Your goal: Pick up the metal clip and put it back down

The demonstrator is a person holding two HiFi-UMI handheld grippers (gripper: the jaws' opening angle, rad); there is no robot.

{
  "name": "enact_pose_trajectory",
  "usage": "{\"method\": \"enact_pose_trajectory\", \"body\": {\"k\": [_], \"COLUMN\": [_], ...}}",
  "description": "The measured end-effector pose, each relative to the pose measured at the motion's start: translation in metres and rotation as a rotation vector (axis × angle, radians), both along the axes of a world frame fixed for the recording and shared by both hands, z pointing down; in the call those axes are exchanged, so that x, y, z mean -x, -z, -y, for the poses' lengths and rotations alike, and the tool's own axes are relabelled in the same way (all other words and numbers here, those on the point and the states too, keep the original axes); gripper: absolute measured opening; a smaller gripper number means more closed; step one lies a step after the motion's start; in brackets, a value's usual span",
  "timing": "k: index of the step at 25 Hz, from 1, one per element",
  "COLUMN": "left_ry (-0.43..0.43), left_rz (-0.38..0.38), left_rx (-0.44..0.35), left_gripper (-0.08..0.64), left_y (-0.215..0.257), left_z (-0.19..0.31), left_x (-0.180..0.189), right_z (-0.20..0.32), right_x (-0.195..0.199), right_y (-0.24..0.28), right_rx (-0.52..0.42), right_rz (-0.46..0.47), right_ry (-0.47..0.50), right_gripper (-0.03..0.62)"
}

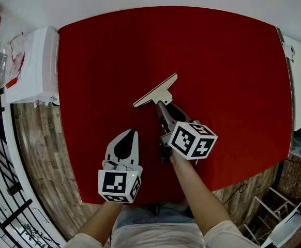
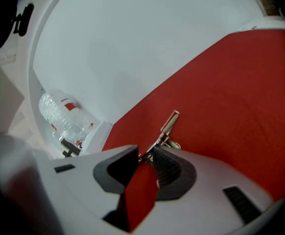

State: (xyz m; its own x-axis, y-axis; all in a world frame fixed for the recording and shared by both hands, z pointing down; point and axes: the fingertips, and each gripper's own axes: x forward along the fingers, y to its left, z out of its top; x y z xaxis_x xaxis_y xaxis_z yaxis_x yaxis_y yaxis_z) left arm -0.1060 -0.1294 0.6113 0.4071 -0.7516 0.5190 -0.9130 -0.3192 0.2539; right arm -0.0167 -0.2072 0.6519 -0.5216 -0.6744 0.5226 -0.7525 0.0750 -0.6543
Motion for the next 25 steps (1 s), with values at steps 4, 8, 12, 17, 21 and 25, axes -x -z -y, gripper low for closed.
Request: {"method": "enact_pose_trajectory", "body": {"k": [4, 8, 12, 17, 21, 25], "left_ry": [0.005, 0.011, 0.017, 0.025, 0.034, 0.047], "left_rz": [-0.002, -0.003, -0.005, -0.002, 0.004, 0.015], "left_rx": [-0.002, -0.006, -0.014, -0.030, -0.053, -0.082], "left_gripper": [0.006, 0.006, 0.006, 0.006, 0.006, 0.006], "left_y": [0.001, 0.003, 0.008, 0.018, 0.034, 0.056], "left_z": [0.001, 0.001, 0.001, 0.002, 0.003, 0.002], "left_x": [0.002, 0.005, 0.007, 0.010, 0.011, 0.018], "right_z": [0.004, 0.007, 0.006, 0.003, -0.004, -0.017], "right_x": [0.002, 0.009, 0.015, 0.017, 0.011, 0.009], "right_y": [0.010, 0.026, 0.039, 0.051, 0.070, 0.095], "right_rx": [-0.017, -0.066, -0.111, -0.142, -0.191, -0.227], "right_rz": [0.076, 0.079, 0.039, 0.010, -0.056, -0.099], "right_ry": [-0.025, -0.009, 0.034, 0.067, 0.103, 0.129], "right_gripper": [0.057, 0.025, 0.015, 0.015, 0.015, 0.015]}}
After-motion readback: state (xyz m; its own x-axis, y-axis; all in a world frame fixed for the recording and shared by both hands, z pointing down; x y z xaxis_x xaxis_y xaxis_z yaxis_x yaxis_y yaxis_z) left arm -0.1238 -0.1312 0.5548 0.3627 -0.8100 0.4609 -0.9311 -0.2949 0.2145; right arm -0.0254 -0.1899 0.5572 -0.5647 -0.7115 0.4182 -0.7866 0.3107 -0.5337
